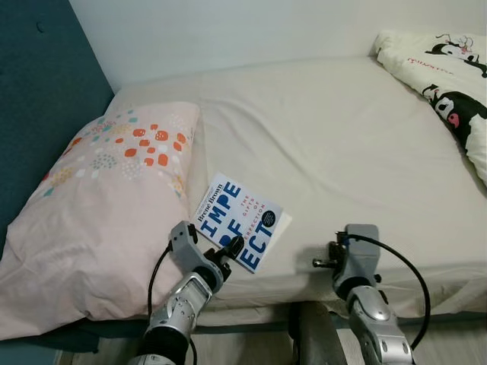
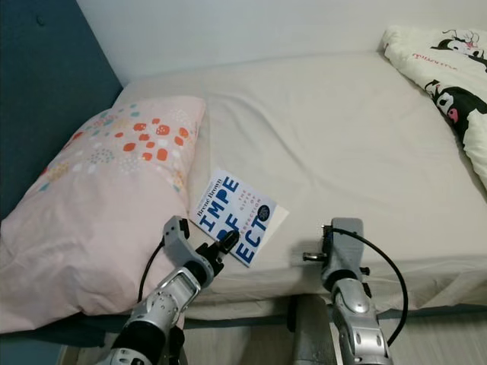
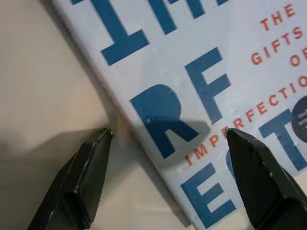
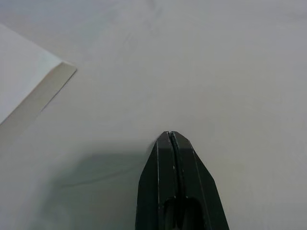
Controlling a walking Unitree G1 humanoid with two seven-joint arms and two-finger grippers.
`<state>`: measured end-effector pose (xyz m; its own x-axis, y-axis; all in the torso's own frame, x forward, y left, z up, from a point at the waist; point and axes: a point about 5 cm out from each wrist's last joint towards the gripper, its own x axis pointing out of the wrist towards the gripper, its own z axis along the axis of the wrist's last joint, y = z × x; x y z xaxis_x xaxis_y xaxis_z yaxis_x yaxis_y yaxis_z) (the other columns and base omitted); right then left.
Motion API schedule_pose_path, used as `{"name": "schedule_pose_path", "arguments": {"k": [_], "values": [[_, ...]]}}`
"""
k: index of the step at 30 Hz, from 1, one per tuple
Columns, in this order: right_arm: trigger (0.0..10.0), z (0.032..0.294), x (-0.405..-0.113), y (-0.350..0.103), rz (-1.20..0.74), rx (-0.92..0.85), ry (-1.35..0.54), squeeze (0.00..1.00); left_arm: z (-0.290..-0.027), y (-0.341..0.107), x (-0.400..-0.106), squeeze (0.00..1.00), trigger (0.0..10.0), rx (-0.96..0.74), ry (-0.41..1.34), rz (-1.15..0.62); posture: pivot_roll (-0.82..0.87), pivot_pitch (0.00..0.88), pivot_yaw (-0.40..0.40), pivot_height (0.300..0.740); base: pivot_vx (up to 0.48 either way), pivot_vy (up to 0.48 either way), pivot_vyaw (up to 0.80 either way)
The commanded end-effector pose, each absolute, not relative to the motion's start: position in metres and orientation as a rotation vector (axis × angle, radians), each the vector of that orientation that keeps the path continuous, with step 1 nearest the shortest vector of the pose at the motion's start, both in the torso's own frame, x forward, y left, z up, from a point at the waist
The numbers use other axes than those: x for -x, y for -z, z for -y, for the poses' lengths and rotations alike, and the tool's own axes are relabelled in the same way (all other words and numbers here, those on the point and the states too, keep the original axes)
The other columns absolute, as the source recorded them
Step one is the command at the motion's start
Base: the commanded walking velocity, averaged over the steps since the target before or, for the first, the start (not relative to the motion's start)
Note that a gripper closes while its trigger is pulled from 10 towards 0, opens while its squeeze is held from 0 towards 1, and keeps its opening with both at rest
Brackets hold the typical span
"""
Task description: Clean up the room
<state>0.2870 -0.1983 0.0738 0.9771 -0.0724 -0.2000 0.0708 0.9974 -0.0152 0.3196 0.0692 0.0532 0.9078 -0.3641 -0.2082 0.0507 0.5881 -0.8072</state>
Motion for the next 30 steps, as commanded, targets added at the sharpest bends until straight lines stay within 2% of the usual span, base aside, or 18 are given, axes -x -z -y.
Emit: {"name": "schedule_pose_path", "arguments": {"k": [1,13,14,15,16,17,18,30], "values": [[10.0,0.195,-0.282,-0.067,-0.237,0.001,0.064,0.00,-0.011,-0.069,-0.317,0.00,10.0,1.047,0.352,-0.420,-0.12,0.290,0.079,0.560,0.000,0.000,0.00],[10.0,0.192,-0.280,-0.064,-0.249,-0.009,0.058,0.00,0.009,-0.069,-0.307,0.00,10.0,1.167,0.379,-0.440,-0.12,0.291,0.078,0.560,0.000,0.000,0.00],[10.0,0.191,-0.280,-0.064,-0.248,-0.010,0.057,0.00,0.011,-0.069,-0.306,0.00,5.3,1.175,0.379,-0.437,-0.12,0.291,0.077,0.560,0.000,0.000,0.00],[10.0,0.191,-0.281,-0.064,-0.247,-0.010,0.057,0.00,0.013,-0.071,-0.306,0.00,2.2,1.181,0.381,-0.432,-0.12,0.291,0.075,0.560,0.000,0.000,0.00],[10.0,0.191,-0.281,-0.064,-0.247,-0.010,0.056,0.00,0.014,-0.071,-0.306,0.00,0.7,1.185,0.382,-0.429,-0.12,0.291,0.075,0.560,0.000,0.000,0.00],[10.0,0.191,-0.281,-0.064,-0.247,-0.010,0.056,0.00,0.014,-0.071,-0.306,0.00,0.7,1.185,0.382,-0.429,-0.12,0.291,0.075,0.560,0.000,0.000,0.00],[10.0,0.191,-0.281,-0.065,-0.246,-0.010,0.056,0.00,0.015,-0.072,-0.306,0.00,0.0,1.188,0.383,-0.428,-0.12,0.291,0.074,0.560,0.000,0.000,0.00],[10.0,0.191,-0.282,-0.065,-0.245,-0.001,0.052,0.00,0.018,-0.070,-0.302,0.00,0.0,1.171,0.411,-0.425,-0.12,0.290,0.071,0.560,0.000,0.000,0.00]]}}
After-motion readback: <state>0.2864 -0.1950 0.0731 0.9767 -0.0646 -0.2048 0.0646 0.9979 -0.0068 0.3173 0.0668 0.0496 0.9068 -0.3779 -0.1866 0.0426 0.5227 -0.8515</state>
